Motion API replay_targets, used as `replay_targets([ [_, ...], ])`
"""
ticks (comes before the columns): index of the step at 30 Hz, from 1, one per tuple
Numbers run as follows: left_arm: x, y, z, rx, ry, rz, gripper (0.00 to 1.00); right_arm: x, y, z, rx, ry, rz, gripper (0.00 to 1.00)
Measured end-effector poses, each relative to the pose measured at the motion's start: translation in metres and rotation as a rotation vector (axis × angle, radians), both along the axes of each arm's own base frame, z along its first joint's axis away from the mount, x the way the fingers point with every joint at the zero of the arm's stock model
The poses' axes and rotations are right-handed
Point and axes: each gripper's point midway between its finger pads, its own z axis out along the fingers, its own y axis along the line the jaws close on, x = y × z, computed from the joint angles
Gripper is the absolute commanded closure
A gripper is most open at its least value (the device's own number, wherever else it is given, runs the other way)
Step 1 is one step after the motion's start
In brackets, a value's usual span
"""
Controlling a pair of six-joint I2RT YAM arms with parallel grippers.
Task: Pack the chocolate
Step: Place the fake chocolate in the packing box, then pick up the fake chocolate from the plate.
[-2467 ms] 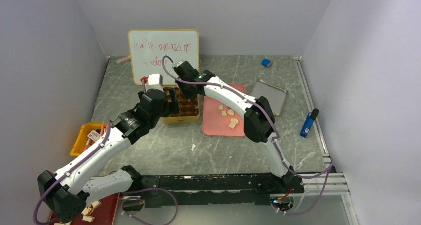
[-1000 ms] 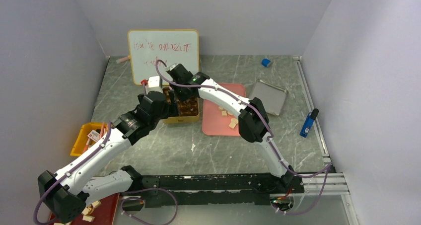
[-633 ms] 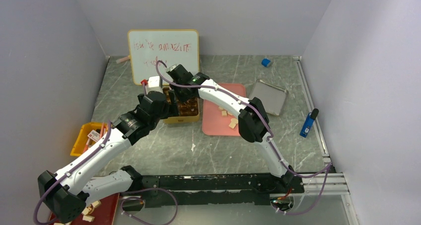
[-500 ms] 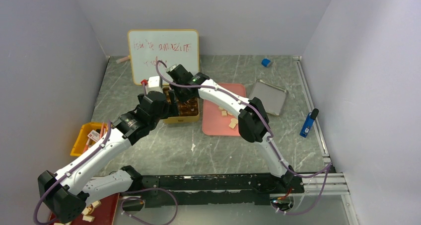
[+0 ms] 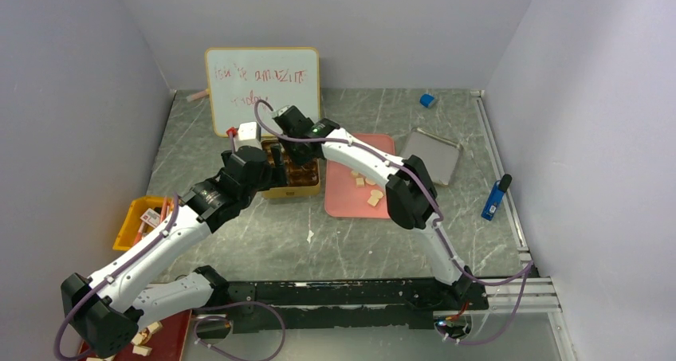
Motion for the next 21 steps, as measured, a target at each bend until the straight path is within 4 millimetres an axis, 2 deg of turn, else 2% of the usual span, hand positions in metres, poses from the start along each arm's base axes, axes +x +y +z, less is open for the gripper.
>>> replay_targets([
  [6, 0.000, 0.000, -0.001, 0.001, 0.002, 0.000, 0.08, -0.006, -0.040, 0.001, -0.042, 0.010, -0.051, 0.71],
  [16, 0.002, -0.003, -0.007, 0.011, 0.020, -0.004, 0.09, -0.019, -0.099, 0.047, -0.008, -0.060, -0.156, 0.72],
  [21, 0.003, -0.007, -0.011, 0.009, 0.031, -0.017, 0.09, -0.035, -0.124, 0.048, -0.015, -0.061, -0.201, 0.72],
])
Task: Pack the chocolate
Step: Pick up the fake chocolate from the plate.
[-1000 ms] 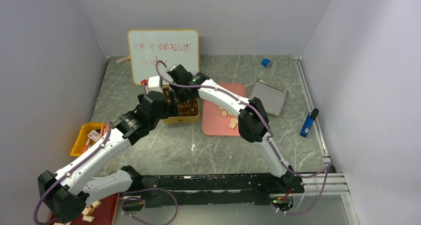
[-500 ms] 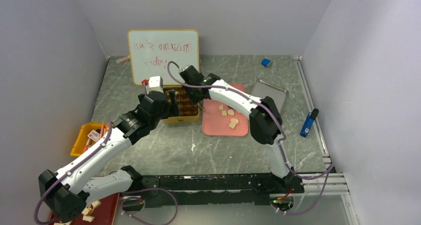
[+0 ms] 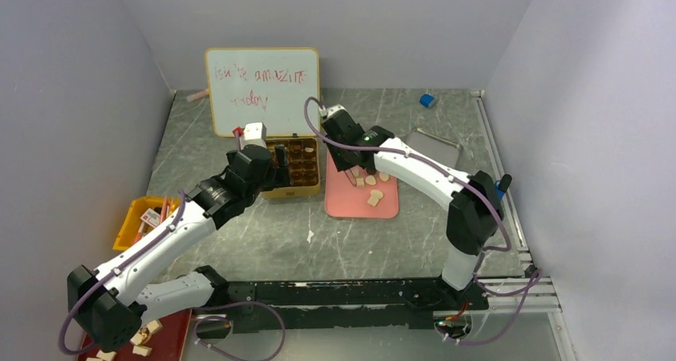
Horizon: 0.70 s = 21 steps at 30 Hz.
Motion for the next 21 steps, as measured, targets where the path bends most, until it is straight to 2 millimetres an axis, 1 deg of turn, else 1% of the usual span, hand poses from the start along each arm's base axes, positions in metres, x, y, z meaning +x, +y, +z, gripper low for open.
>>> replay_targets([
  [7, 0.003, -0.007, -0.001, -0.011, -0.001, -0.018, 0.09, -0.034, -0.039, -0.018, -0.038, 0.063, -0.066, 0.71],
  [13, 0.007, -0.014, -0.004, -0.021, 0.005, -0.037, 0.09, -0.063, -0.065, -0.020, -0.032, 0.104, -0.113, 0.71],
  [18, 0.010, -0.021, -0.007, -0.031, 0.007, -0.054, 0.08, -0.082, -0.078, -0.023, -0.035, 0.137, -0.137, 0.69],
  [21, 0.012, -0.024, -0.009, -0.033, 0.013, -0.061, 0.07, -0.092, -0.084, -0.032, -0.049, 0.171, -0.143, 0.68],
])
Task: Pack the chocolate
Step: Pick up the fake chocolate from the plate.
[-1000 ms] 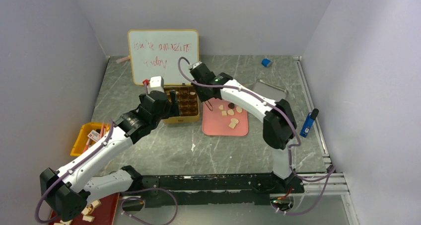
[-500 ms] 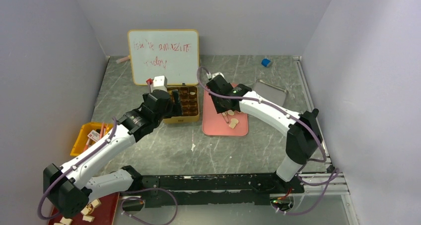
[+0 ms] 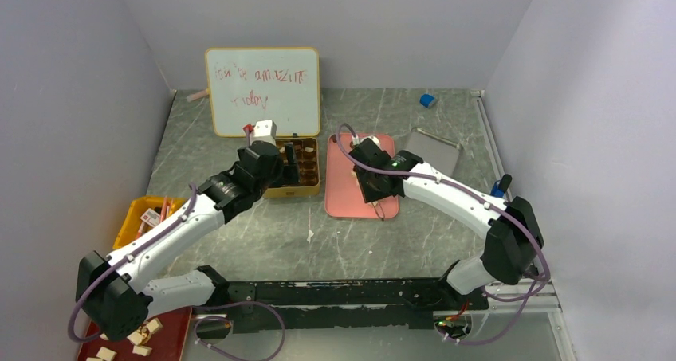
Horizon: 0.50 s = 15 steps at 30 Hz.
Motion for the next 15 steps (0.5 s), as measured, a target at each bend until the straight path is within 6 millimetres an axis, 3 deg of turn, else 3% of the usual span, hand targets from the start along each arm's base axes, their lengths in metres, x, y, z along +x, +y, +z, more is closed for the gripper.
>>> replay_targets([
  [8, 0.002, -0.005, -0.003, -0.006, 0.008, -0.013, 0.07, -0.022, -0.008, -0.023, -0.013, 0.084, -0.003, 0.62],
  [15, 0.003, -0.006, -0.003, -0.009, 0.006, -0.012, 0.07, -0.025, -0.004, -0.025, 0.003, 0.100, 0.002, 0.60],
])
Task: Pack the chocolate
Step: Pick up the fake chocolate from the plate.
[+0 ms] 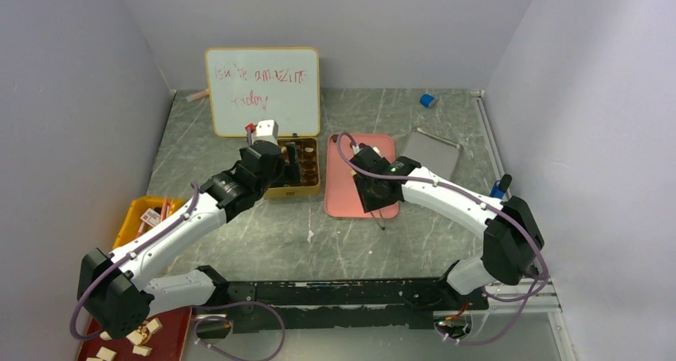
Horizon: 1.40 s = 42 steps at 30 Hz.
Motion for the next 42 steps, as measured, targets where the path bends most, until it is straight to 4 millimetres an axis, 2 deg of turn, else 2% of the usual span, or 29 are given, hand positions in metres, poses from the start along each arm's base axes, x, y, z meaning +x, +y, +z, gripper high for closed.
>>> replay_targets([
  [5, 0.000, 0.000, 0.000, 0.000, 0.000, 0.000, 0.07, 0.002, 0.003, -0.006, -0.002, 0.008, 0.001, 0.60],
  [21, 0.000, 0.000, 0.000, 0.001, 0.000, -0.001, 0.07, 0.006, 0.008, -0.046, -0.077, 0.097, -0.043, 0.59],
  [33, 0.000, 0.000, 0.000, 0.002, 0.000, -0.001, 0.07, 0.021, 0.018, -0.047, -0.082, 0.085, -0.094, 0.59],
  [42, 0.000, 0.000, 0.000, 0.005, -0.001, -0.003, 0.07, 0.016, 0.010, -0.046, -0.109, 0.099, -0.147, 0.59],
])
